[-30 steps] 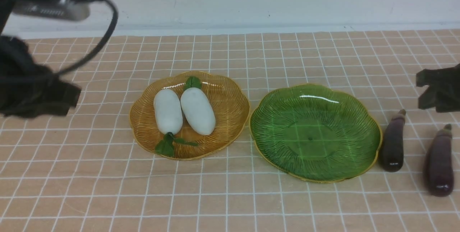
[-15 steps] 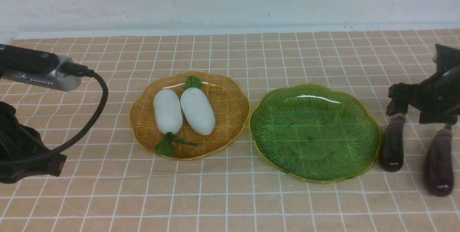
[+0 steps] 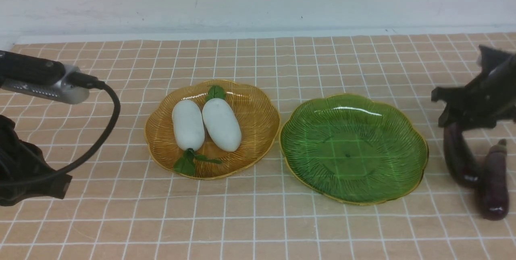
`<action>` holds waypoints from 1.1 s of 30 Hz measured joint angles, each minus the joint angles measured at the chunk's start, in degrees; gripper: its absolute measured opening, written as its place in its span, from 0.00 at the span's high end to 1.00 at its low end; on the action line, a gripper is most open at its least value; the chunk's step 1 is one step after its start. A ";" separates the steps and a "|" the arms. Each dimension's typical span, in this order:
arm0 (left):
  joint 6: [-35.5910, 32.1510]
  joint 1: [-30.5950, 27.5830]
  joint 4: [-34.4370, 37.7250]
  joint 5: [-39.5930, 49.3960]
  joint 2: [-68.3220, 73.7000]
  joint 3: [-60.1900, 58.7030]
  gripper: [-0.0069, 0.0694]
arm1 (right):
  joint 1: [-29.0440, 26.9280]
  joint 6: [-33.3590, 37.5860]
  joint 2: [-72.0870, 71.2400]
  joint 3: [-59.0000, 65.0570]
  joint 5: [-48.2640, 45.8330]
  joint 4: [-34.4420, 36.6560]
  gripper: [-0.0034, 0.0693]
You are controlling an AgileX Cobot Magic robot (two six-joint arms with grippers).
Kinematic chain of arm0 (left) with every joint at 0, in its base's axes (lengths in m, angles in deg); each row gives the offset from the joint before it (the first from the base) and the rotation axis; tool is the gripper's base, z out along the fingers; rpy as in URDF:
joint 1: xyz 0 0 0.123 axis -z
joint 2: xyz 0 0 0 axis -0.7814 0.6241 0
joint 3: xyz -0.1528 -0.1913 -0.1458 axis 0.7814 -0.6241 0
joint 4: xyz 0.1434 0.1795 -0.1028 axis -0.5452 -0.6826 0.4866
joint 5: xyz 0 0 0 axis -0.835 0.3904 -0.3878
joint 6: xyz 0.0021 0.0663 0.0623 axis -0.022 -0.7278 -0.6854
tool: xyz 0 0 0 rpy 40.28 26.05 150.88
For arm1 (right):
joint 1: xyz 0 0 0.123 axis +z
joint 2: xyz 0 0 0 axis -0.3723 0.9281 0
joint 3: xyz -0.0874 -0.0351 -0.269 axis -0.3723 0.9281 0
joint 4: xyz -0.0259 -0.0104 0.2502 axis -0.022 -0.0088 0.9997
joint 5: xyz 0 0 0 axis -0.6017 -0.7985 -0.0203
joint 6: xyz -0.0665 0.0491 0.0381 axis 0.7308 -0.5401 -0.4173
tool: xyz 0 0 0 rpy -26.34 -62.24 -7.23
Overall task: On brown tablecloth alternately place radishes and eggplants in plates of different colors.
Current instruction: 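Put the eggplants into the green plate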
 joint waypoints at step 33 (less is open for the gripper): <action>-0.07 0.00 -0.01 -3.09 0.00 0.00 0.91 | 16.83 -10.05 -3.52 -20.18 -24.95 -19.93 0.54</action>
